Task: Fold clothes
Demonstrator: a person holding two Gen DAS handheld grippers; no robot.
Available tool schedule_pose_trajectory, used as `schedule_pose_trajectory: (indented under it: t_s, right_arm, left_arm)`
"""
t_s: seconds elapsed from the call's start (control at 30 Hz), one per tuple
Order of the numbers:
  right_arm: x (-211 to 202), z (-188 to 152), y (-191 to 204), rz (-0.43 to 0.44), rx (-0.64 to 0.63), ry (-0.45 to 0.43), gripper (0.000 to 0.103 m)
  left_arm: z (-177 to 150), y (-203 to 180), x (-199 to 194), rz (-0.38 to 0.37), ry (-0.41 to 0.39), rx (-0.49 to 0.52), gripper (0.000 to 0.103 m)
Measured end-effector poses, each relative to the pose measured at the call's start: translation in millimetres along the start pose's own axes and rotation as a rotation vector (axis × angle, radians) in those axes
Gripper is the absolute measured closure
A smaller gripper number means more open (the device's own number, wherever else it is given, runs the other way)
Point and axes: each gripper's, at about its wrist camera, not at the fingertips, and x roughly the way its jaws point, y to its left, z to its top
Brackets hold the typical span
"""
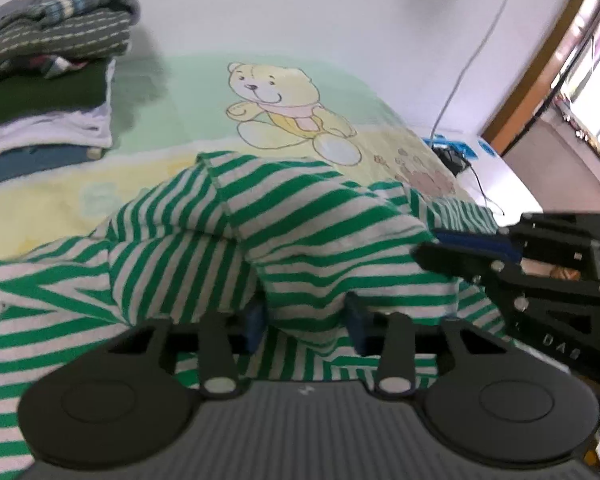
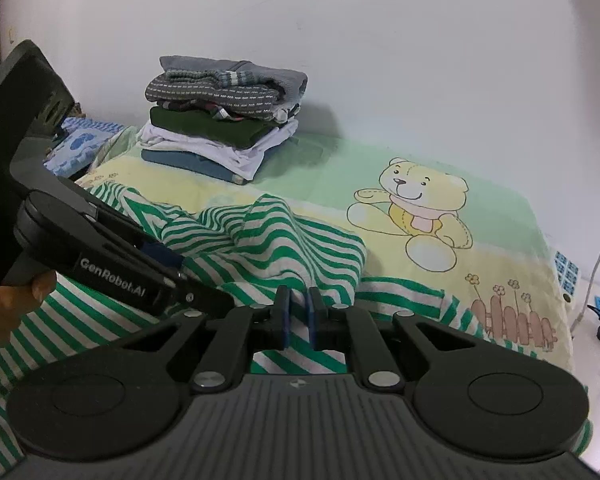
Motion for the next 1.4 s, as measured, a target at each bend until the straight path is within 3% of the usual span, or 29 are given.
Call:
schedule_pose_trajectory:
  t_s: [0.17,0.27,0.43,0.5,0.57,0.73,0.77,0.8,0.87,0.93,1.0,1.13,1.17,1.33,1.4]
  right_arm:
    - [1.7,-2.3,4.4,-0.027,-0.009,-0.001,0.094]
    - [1.5,-6.4,2.9,-0.031,0.022,0.001,0.094]
    - [3.1,-15.1,4.3,-0.05,0.04,0.002,0.094]
    - [3.0,-19.4,5.7,-0.057,0.04,-0.013,0.094]
    - [2.7,-23.4,5.9,-0.06,0.052,-0.03,0.094]
    - [4.8,-30.1,5.9,-0.074,0.083,-0.043,0.094]
    - [5.0,-30.9,5.5,-0.074,0.092,-0.047,0.094]
    - [4.8,-31.2,5.0,-0.075,0.103,-0.05,0.094]
    - [4.0,-31.0,3.4,-0.074,0.126,-0.054,0.094]
    - [2.4,-31.0,1.7,-0.075,0.15,-0.061,0.094]
    - [0.1,-31.8,1.7,-0.077,0.165,-0.073,0.094]
    - [-5.4,-32.6,5.0,-0.081,0.177,-0.103,0.093]
    - [-7.0,-32.3,5.6,-0.084,0.181,-0.111,0.093]
    - [-17.3,-28.6,3.8,-0.092,0.208,-0.138,0.093]
    - [-23.7,-27.1,2.2,-0.089,0.222,-0.146,0.088]
  left_arm:
    - [-2.1,-8.3,-0.3,0.03,-0.015,0.044,0.07]
    - [-3.1,-7.9,5.0,0.054,-0.018,0.031,0.047]
    - [-5.3,-3.5,7.7,0.055,-0.057,-0.03,0.036]
    - [-5.1,-2.9,6.5,0.059,-0.086,-0.053,0.023]
    - [-4.1,-4.5,5.4,0.063,-0.103,-0.048,0.017]
    - [-1.2,-16.6,2.3,0.088,-0.121,0.027,0.028]
    - [-1.0,-18.1,3.3,0.086,-0.116,0.036,0.036]
    - [-1.0,-18.0,5.6,0.079,-0.102,0.031,0.051]
    - [-1.3,-16.6,9.7,0.065,-0.078,0.014,0.067]
    - [-2.2,-14.7,11.2,0.065,-0.071,-0.009,0.067]
    - [-2.3,-13.4,7.0,0.083,-0.089,-0.033,0.08]
    - [-2.4,-17.9,-3.4,0.127,-0.132,-0.017,0.08]
    - [-2.5,-19.7,-5.9,0.136,-0.142,-0.007,0.084]
    - [-0.8,-37.4,-28.2,0.209,-0.235,0.091,0.09]
    - [-1.6,-44.7,-43.9,0.238,-0.287,0.132,0.09]
